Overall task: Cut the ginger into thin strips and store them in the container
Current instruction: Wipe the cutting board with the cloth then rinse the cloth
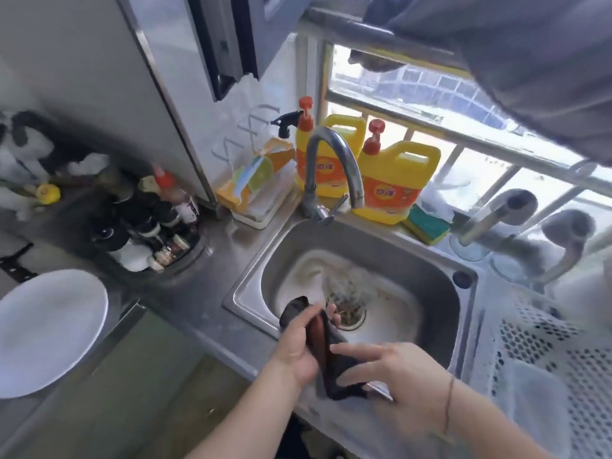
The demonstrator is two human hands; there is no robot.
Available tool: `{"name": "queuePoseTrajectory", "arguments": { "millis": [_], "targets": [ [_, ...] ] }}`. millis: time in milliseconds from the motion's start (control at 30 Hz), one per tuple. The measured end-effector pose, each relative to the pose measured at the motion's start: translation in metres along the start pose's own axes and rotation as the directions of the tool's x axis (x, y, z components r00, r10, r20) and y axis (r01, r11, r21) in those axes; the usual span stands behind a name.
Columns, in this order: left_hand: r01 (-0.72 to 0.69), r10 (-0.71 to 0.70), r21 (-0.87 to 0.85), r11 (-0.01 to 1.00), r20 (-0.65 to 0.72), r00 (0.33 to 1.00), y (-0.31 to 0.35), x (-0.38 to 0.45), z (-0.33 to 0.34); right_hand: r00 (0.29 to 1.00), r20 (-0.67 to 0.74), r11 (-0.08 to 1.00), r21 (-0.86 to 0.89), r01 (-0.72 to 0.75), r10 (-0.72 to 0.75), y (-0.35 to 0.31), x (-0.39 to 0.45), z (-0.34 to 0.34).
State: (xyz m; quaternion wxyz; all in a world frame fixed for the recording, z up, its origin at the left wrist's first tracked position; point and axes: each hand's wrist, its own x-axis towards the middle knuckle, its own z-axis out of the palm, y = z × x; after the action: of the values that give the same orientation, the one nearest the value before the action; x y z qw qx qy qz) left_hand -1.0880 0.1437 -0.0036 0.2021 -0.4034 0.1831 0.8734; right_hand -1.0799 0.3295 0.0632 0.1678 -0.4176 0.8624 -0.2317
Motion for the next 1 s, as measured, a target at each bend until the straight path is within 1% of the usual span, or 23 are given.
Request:
{"name": "queuePoseTrajectory", "arguments": {
  "millis": [33,67,100,133,167,233,300,400,467,500,567,667,733,767,900,933,967,1000],
  "targets": [
    [0.01,-0.01,0.001,1.0,0.0,1.0,0.001,0.008,0.003,0.99,-0.093,0.989,0.107,-0.1,0.11,0.004,0.011,-0.011],
    [0.028,-0.027,0.009,1.0,-0.008,1.0,0.003,0.017,0.005,0.955,-0.205,0.963,0.207,-0.174,0.216,0.015,0.028,-0.022],
    [0.028,-0.028,0.008,1.0,-0.007,1.0,0.005,0.02,0.009,0.904,-0.277,0.926,0.284,-0.247,0.326,0.029,0.046,-0.033],
    [0.025,-0.025,0.007,1.0,-0.013,1.0,0.006,0.027,0.01,0.854,-0.3,0.892,0.3,-0.338,0.424,0.045,0.067,-0.043],
    [0.035,-0.035,0.0,0.999,-0.014,0.999,0.01,0.03,0.013,0.827,-0.288,0.87,0.261,-0.417,0.483,0.06,0.089,-0.052],
    [0.038,-0.038,-0.062,0.997,-0.003,0.999,0.016,0.032,0.018,0.809,-0.254,0.848,0.142,-0.511,0.53,0.085,0.134,-0.067],
    [0.051,-0.049,-0.103,0.993,0.029,0.998,0.02,0.038,0.022,0.796,-0.24,0.831,0.106,-0.547,0.555,0.103,0.174,-0.078],
    [0.03,-0.023,-0.137,0.99,0.049,0.999,0.027,0.044,0.033,0.79,-0.153,0.804,0.085,-0.588,0.594,0.122,0.209,-0.083],
    [0.008,-0.001,-0.149,0.989,0.047,0.999,0.031,0.048,0.042,0.813,-0.141,0.822,0.011,-0.57,0.566,0.13,0.214,-0.082],
    [0.001,0.006,-0.153,0.988,0.048,0.999,0.033,0.05,0.047,0.82,-0.162,0.831,-0.008,-0.557,0.548,0.133,0.214,-0.082],
    [0.005,0.005,-0.166,0.986,0.058,0.998,0.037,0.055,0.056,0.825,-0.195,0.841,-0.005,-0.542,0.531,0.139,0.21,-0.08],
    [0.0,0.009,-0.178,0.984,0.052,0.999,0.038,0.059,0.068,0.835,-0.172,0.835,-0.089,-0.542,0.523,0.145,0.204,-0.074],
    [-0.003,0.009,-0.167,0.986,0.039,0.999,0.039,0.061,0.074,0.871,-0.106,0.848,-0.196,-0.492,0.48,0.146,0.198,-0.065],
    [0.005,0.0,-0.155,0.988,0.032,0.999,0.039,0.061,0.078,0.88,-0.068,0.853,-0.22,-0.473,0.47,0.149,0.196,-0.06],
    [0.005,-0.006,-0.162,0.987,-0.006,1.0,0.031,0.062,0.086,0.849,0.108,0.841,-0.248,-0.481,0.518,0.154,0.195,-0.064],
    [-0.002,-0.001,-0.164,0.986,-0.019,1.0,0.028,0.064,0.088,0.841,0.146,0.843,-0.241,-0.48,0.521,0.154,0.196,-0.069],
    [-0.011,0.006,-0.168,0.986,-0.034,0.999,0.027,0.065,0.09,0.838,0.177,0.853,-0.196,-0.484,0.517,0.152,0.194,-0.074],
    [-0.021,0.013,-0.167,0.986,-0.053,0.999,0.026,0.067,0.091,0.843,0.193,0.865,-0.094,-0.494,0.502,0.149,0.188,-0.077]
  ]
}}
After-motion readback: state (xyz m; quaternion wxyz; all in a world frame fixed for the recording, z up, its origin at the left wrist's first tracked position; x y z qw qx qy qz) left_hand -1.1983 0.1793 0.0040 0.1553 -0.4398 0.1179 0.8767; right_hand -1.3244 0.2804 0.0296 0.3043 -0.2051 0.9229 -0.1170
